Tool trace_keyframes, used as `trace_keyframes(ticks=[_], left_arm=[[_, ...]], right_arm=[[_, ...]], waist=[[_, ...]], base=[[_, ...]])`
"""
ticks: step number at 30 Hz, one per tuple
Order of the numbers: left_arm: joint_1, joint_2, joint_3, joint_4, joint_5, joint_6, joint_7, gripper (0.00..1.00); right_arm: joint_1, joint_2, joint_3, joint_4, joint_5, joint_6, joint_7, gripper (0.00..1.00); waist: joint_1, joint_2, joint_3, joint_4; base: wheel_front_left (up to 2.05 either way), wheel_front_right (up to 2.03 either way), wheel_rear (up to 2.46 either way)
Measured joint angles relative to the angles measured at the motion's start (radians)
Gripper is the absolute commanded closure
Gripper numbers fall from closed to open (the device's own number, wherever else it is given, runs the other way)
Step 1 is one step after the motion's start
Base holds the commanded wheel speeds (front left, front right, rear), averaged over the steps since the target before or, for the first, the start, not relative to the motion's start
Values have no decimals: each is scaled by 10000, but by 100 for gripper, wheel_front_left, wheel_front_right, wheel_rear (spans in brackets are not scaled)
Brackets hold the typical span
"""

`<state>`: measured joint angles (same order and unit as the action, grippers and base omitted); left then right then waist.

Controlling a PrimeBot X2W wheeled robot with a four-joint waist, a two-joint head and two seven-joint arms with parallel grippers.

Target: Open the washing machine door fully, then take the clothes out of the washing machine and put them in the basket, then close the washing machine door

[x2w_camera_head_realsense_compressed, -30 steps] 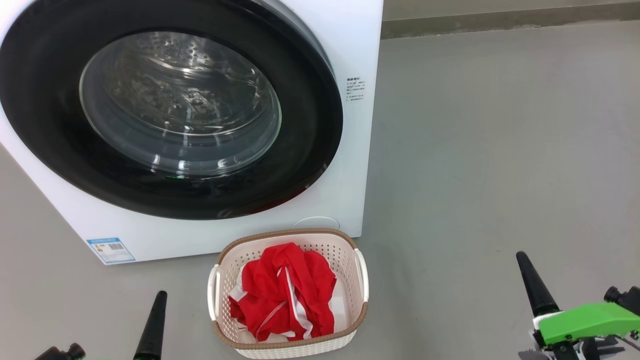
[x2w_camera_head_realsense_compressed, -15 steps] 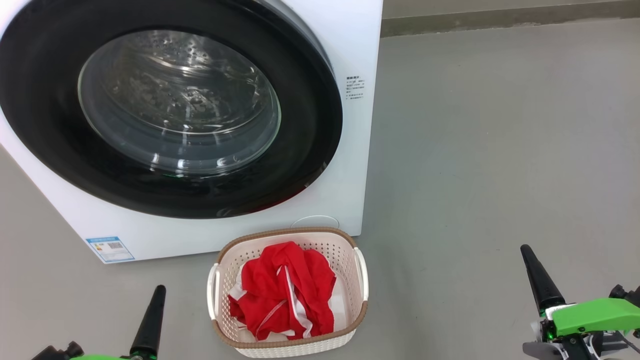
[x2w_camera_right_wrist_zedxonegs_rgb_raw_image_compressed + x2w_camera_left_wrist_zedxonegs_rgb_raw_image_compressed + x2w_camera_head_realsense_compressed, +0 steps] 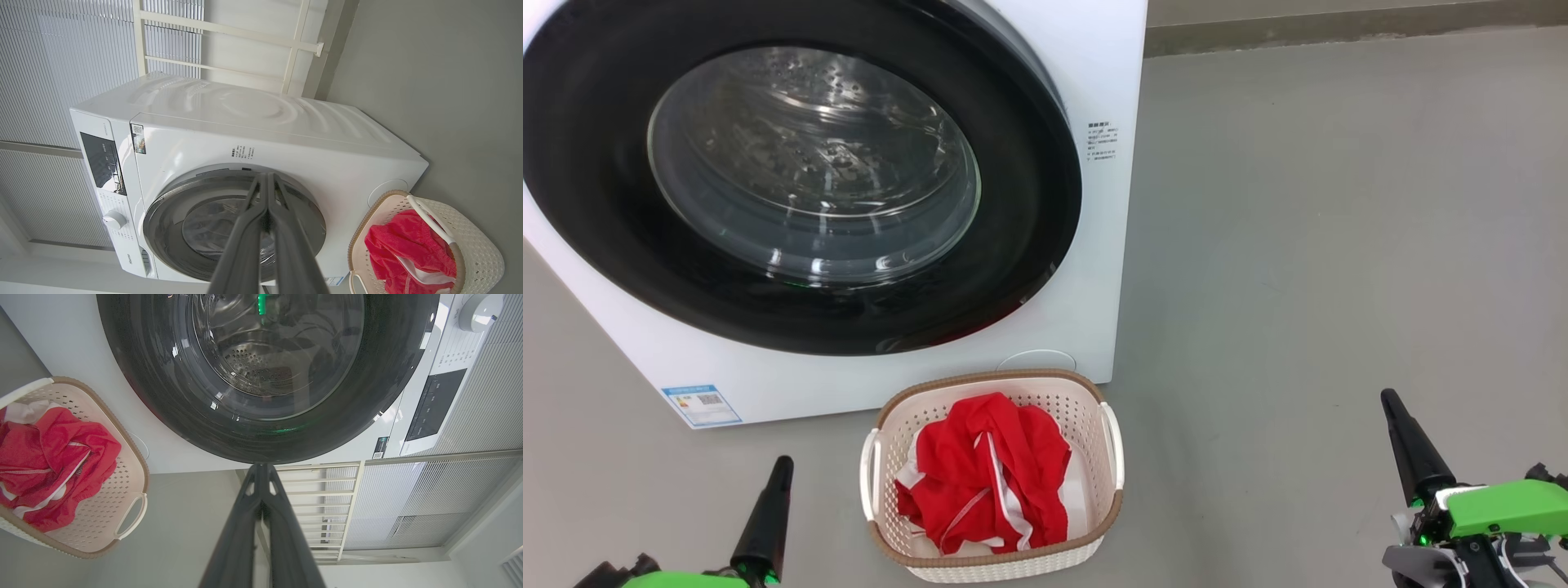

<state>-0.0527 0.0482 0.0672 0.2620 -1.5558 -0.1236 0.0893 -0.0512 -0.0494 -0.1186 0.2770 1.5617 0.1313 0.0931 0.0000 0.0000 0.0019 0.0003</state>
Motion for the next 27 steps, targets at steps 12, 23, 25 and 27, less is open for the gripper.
trace_keyframes(ticks=[12, 23, 25, 27], left_arm=[[-151, -8, 44, 33, -487, 0, 148, 100], [-151, -27, 56, 33, -487, 0, 150, 100], [-151, -29, 58, 33, -487, 0, 150, 100], [-151, -31, 58, 33, -487, 0, 150, 100]], right_arm=[[-141, 27, -75, -23, 472, 0, 140, 100], [-141, 31, -82, -23, 472, -10, 140, 100], [-141, 31, -82, -23, 472, -10, 140, 100], [-141, 31, -84, -23, 472, -10, 140, 100]], waist=[[1, 0, 12, -3], [0, 0, 12, -3], [0, 0, 12, -3], [0, 0, 12, -3]], base=[[0, 0, 0], [0, 0, 0], [0, 0, 0], [0, 0, 0]])
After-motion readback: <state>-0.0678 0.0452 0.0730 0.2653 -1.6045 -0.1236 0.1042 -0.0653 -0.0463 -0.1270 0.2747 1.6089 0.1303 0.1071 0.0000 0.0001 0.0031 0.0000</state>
